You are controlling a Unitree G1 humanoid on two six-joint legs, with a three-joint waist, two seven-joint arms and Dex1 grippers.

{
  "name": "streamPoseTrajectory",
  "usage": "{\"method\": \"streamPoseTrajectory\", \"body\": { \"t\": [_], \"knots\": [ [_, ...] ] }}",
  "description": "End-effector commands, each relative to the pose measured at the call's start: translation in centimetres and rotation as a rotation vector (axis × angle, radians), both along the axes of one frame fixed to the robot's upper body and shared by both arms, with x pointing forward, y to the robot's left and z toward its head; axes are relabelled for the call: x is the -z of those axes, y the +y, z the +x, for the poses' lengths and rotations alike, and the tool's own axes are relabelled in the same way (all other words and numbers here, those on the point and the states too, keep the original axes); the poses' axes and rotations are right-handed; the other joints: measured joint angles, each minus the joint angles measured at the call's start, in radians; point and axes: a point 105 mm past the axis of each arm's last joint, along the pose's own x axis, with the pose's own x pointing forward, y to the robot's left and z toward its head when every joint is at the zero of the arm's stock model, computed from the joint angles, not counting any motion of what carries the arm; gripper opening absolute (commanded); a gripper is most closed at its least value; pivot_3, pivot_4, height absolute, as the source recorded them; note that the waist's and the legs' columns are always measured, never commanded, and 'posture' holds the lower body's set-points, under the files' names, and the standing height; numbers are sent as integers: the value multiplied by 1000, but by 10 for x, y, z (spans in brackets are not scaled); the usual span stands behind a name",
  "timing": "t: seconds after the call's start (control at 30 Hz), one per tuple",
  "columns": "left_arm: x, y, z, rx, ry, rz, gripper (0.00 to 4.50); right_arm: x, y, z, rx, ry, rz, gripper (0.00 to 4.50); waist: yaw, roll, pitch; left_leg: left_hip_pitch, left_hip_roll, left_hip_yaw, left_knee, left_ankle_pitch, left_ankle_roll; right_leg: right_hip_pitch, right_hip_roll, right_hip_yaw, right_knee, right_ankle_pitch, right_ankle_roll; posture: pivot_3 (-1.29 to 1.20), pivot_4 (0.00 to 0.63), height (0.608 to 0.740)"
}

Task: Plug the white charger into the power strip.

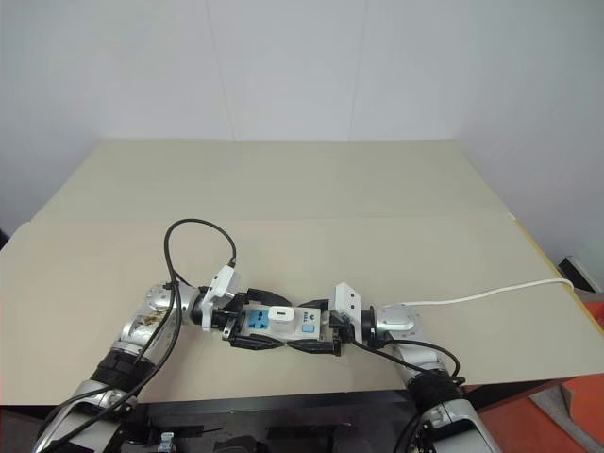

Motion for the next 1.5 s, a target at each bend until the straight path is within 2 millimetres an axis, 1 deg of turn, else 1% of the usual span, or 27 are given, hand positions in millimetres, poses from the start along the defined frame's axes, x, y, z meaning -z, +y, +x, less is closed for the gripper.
{"method": "streamPoseTrajectory", "body": {
  "t": [0.03, 0.13, 0.27, 0.33, 0.37, 0.47, 0.53, 0.63, 0.7, 0.8, 0.87, 1.03, 1.07, 1.23, 1.33, 1.4, 1.5],
  "knots": [
    [11, 8, 0, -20, 65, 38, 4455, -9, -1, 4, 3, -28, 21, 3431, 0, 0, 0, 0, 0, 0, 0, 0, 0, 0, 0, 0, 0, 0, 0, 0, 150, 740],
    [-4, 13, 8, -36, -21, 8, 4455, -9, -1, 4, 4, -27, 23, 3431, -1, 0, 0, 0, 0, 0, 0, 0, 0, 0, 0, 0, 0, 0, 0, 0, 150, 740],
    [-38, 38, 20, -10, -135, 48, 4455, -7, 0, 5, 9, -11, 20, 3431, -3, 0, 0, -1, 0, 0, 0, 0, 0, -2, 0, 0, 0, 0, 0, 0, 150, 740],
    [-53, 50, 23, -10, -166, 67, 4500, -7, 0, 5, 12, -7, 18, 4160, -3, 0, 1, -2, 0, 0, 0, 0, 0, -3, 1, 0, -1, 0, 0, 0, 150, 740],
    [-58, 55, 24, -14, -179, 73, 4500, -7, 0, 5, 13, -5, 16, 4448, -2, 0, 1, -3, 0, 0, 0, 0, 0, -3, 1, 0, -1, 0, 0, 0, 150, 740],
    [-73, 71, 29, -56, -241, 95, 4500, -8, -1, 6, 19, -1, 11, 4448, -2, 0, 1, -4, 0, 0, -1, 0, 1, -3, -1, 0, -3, 0, 0, 0, 150, 740],
    [-78, 79, 32, -76, -261, 103, 4500, -9, -3, 6, 25, -11, 9, 4448, -2, 0, 1, -4, 0, 0, -1, 0, 1, -3, -1, 0, -3, 0, 0, 0, 150, 740],
    [-81, 86, 32, -89, -273, 107, 4500, -14, -8, 6, 34, -28, 9, 4448, 1, 0, 1, -5, 0, 0, -1, 0, 1, -4, -1, -1, -2, 0, 0, 0, 150, 740],
    [-81, 89, 29, -88, -273, 116, 4500, -22, -15, 5, 47, -54, 14, 4448, 3, 0, 1, -7, 0, 0, -1, 0, 1, -6, -1, -1, -2, 0, 0, 0, 150, 740],
    [-79, 95, 27, -94, -270, 125, 4500, -36, -32, 1, 80, -76, 21, 4448, 10, 0, 1, -12, 0, 0, -1, 0, 1, -10, -1, -2, -2, 0, 0, 0, 150, 740],
    [-78, 95, 27, -99, -268, 121, 4500, -42, -43, -3, 102, -89, 15, 4448, 19, 0, 1, -16, -1, 0, -1, 0, 1, -14, -1, -1, -2, 0, 1, 0, 150, 740],
    [-72, 96, 23, -97, -263, 116, 4500, -59, -74, -11, 181, -126, -10, 4448, 28, 0, 1, -18, -1, 4, -1, 0, 1, -16, -1, -2, -2, 0, 1, 0, 150, 740],
    [-71, 98, 21, -102, -260, 117, 4500, -64, -84, -14, 201, -136, -24, 4448, 28, 0, 1, -18, -1, 5, -1, 0, 1, -16, -1, -2, -2, 0, 1, 0, 150, 740],
    [-69, 111, 14, -135, -249, 142, 4500, -83, -122, -27, 280, -160, -77, 4448, 27, 0, 2, -17, -1, 7, -1, 0, 1, -15, -1, -1, -2, 0, 1, 0, 150, 740],
    [-72, 120, 9, -166, -245, 158, 4500, -92, -140, -34, 319, -163, -105, 4448, 26, 0, 2, -17, 0, 6, -1, 0, 1, -15, 0, -1, -2, 0, 1, 0, 150, 740],
    [-72, 125, 8, -211, -239, 188, 4500, -98, -151, -38, 346, -160, -118, 4448, 27, 0, 2, -17, 0, 7, -1, 0, 1, -15, 0, -1, -2, 0, 1, 0, 150, 740],
    [-73, 129, 6, -248, -229, 200, 4500, -101, -159, -41, 376, -151, -134, 4448, 27, 0, 2, -16, 0, 7, -1, 0, 1, -15, -1, -1, -2, 0, 1, 0, 150, 740]
  ]
}}
